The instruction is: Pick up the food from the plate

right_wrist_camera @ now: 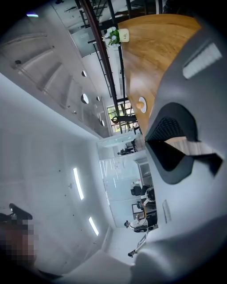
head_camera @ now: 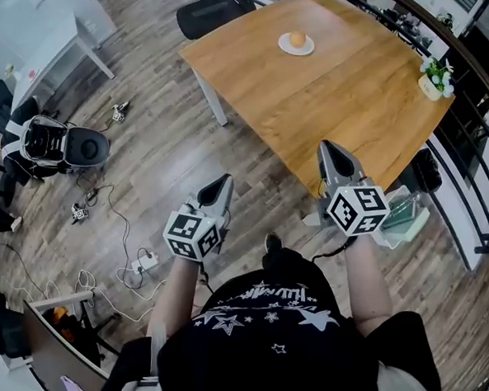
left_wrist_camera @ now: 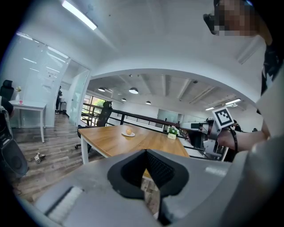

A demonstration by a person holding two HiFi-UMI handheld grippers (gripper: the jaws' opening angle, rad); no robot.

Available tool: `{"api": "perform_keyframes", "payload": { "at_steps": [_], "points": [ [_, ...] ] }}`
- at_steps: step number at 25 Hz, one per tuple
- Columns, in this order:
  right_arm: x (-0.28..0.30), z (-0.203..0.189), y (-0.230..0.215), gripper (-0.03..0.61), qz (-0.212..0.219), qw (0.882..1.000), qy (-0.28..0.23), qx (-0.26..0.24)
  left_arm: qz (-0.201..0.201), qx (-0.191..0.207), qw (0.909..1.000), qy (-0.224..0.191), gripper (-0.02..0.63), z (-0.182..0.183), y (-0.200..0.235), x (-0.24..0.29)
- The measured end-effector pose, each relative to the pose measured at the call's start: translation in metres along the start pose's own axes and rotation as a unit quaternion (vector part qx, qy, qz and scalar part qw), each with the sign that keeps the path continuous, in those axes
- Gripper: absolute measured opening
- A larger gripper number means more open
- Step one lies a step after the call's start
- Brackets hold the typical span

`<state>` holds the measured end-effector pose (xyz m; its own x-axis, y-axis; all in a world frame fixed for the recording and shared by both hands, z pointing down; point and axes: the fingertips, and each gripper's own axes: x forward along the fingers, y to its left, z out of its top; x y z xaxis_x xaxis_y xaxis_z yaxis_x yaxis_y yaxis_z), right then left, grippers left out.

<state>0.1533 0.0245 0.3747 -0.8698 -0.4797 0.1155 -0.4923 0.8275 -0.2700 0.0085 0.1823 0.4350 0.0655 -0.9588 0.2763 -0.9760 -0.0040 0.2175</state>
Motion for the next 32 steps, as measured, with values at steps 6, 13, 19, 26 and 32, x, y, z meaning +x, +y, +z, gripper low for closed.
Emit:
{"api": "perform_keyframes", "payload": {
  "at_steps": [6,13,19,26,32],
  "points": [
    [0.040,0.015,-0.042,0.000,-0.004,1.000,0.002,-0.003,-0.002,0.004,1.0000,-0.003,0.002,0.026,0.018,0.062],
    [0.072,0.028,-0.090,0.000,-0.019,1.000,-0.006,0.008,-0.009,0.007,0.9999,-0.004,0.001,0.044,0.028,0.118],
    [0.088,0.029,-0.109,0.000,-0.031,0.999,-0.005,0.020,-0.016,0.005,0.9999,-0.002,0.002,0.058,0.039,0.143],
    [0.116,0.041,-0.124,0.000,-0.055,0.998,-0.015,0.015,-0.034,0.014,0.9993,-0.007,0.002,0.074,0.070,0.183],
    [0.150,0.048,-0.150,0.000,-0.106,0.994,-0.014,0.013,-0.073,0.019,0.9972,0.000,0.002,0.091,0.104,0.234]
  ]
}}
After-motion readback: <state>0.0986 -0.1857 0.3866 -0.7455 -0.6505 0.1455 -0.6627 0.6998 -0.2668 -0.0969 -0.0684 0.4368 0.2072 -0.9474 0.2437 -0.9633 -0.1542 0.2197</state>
